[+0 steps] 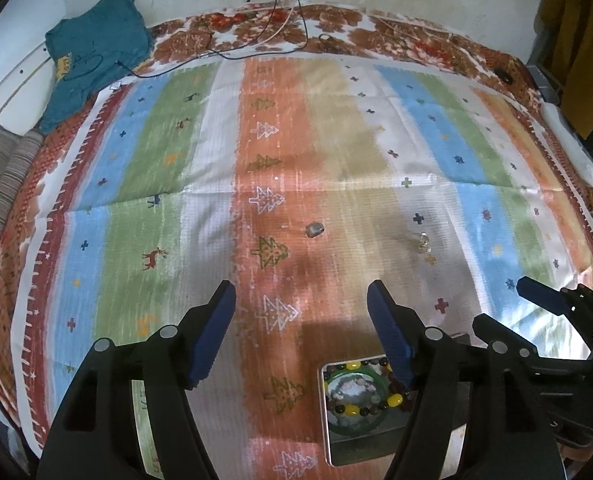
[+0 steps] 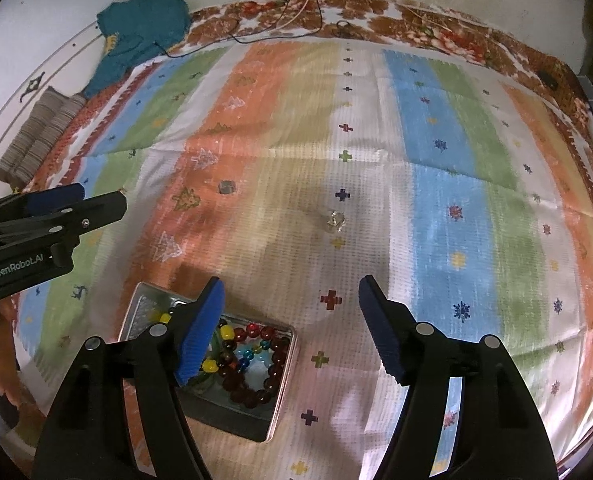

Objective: Organize jewelry
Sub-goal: 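Move both open tools toward the silver charm and clear ring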

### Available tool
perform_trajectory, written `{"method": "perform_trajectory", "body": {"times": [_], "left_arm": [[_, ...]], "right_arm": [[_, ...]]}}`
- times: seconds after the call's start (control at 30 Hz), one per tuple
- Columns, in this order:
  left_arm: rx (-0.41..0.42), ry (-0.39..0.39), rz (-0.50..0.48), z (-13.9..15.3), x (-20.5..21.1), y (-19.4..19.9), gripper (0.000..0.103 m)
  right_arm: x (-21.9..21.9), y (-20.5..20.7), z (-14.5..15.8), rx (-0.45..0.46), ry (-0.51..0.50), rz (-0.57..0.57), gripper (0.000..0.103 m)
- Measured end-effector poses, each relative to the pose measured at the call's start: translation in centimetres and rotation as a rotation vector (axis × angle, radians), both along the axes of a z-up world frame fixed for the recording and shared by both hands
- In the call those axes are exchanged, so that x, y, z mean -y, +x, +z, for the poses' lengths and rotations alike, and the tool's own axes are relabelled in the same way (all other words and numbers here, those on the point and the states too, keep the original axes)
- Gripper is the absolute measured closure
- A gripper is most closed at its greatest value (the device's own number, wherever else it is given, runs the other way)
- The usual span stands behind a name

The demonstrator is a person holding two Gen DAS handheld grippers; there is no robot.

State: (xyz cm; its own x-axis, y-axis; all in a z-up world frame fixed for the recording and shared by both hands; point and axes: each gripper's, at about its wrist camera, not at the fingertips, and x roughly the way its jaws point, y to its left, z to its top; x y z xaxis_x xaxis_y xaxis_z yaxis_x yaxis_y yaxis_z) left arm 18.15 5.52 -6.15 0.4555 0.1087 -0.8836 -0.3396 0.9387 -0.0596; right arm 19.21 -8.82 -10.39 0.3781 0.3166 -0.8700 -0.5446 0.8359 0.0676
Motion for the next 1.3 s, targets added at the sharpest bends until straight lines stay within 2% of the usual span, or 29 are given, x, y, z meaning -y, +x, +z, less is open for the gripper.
{"method": "perform_trajectory", "body": {"times": [0.83, 1.3], "left_arm": [[-0.066, -0.018, -0.021, -2.6, -0.7, 4.1, 0.035], [-0.134, -0.034, -0.038, -5.8, -1.6, 7.1, 0.037]], "right_arm": [[-1.1, 3.8, -2.3, -0.074, -0.055, -0.025, 0.034], [-2.2, 6.2, -4.4, -0.099, -0.108, -0.033, 0.034]]}}
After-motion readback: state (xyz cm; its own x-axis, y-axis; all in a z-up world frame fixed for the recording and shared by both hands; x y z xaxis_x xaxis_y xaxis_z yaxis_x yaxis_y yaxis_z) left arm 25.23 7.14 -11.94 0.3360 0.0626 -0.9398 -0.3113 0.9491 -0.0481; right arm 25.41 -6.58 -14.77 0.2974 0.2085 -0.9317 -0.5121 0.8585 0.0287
